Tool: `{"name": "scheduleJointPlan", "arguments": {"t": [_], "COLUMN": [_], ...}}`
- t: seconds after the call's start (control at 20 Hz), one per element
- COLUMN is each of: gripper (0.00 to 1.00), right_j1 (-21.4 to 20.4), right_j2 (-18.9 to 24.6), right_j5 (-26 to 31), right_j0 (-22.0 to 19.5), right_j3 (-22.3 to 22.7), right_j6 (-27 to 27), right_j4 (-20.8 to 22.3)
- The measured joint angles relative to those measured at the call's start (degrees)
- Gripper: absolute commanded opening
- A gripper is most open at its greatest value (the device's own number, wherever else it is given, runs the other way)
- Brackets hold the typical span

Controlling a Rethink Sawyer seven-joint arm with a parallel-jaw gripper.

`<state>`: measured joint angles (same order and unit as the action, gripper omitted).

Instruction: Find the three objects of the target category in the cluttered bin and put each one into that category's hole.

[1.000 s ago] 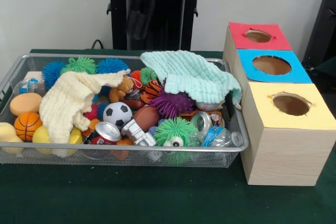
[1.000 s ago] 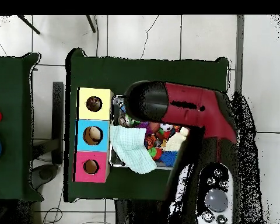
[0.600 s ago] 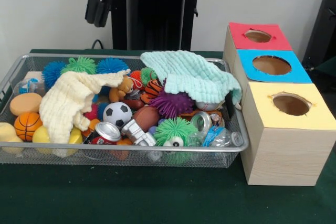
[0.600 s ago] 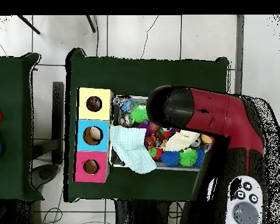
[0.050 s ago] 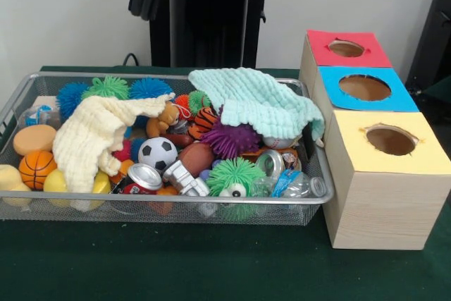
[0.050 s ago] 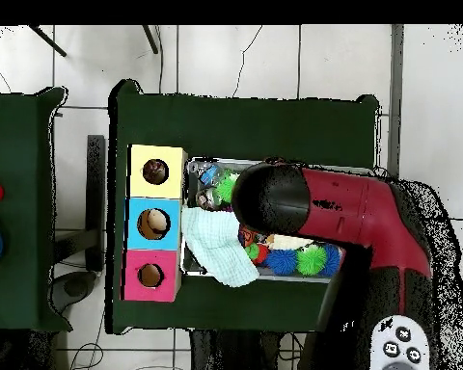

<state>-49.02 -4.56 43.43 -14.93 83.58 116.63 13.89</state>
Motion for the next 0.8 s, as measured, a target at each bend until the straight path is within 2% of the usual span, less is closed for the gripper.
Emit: {"name": "scheduleJointPlan", "arguments": {"t": [0.3,0.6,0.8], "gripper": [0.0,0.0,0.0], "right_j1": [1.0,5.2,7.1], "right_j2": [2.8,5.5,5.9], "right_j5": [-4.8,-7.9,-8.2], "right_j0": [-3.2,-7.2,-8.0], "right_j3": [2.2,3.0,3.4], "right_j6": [0.0,0.0,0.0], "right_j4": [0.2,0.3,1.2]}}
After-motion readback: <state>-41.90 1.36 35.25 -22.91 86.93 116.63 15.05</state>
